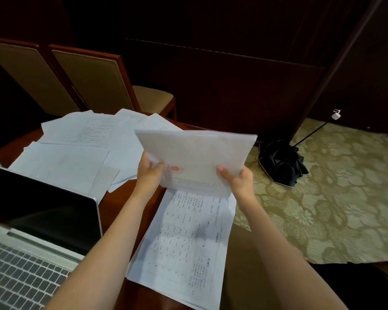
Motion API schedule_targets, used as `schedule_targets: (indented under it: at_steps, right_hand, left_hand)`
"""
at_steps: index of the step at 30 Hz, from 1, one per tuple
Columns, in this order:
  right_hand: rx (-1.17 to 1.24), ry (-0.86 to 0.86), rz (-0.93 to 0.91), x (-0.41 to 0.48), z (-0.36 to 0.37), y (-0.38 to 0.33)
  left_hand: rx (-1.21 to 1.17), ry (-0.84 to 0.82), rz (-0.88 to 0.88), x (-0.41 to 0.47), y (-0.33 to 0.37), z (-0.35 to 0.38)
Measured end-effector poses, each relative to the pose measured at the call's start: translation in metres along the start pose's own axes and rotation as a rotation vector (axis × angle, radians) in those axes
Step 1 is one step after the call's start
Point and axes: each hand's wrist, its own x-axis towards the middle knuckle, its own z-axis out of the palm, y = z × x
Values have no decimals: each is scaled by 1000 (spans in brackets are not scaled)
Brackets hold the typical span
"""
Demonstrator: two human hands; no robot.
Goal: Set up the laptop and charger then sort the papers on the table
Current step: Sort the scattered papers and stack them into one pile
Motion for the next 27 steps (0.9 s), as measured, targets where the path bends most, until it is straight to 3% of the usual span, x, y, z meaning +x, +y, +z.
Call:
schedule_targets:
  at_steps: [4, 9, 13, 23, 27]
  right_hand:
    - [7, 18, 4, -2, -6, -3]
    - [0, -6, 228, -13, -7, 39]
    - [-86, 67, 417, -33, -6, 84]
    - [-575, 249, 476, -49, -21, 115]
    - [-440, 134, 656, -46, -13, 131]
  left_hand:
    - [95, 9, 64, 5, 13, -1]
    - [327, -90, -210, 6, -7, 3]
    - [327, -159, -330, -13, -45, 3]
    - [779, -182, -347, -11, -89, 4]
    - [891, -234, -366, -13, -98, 9]
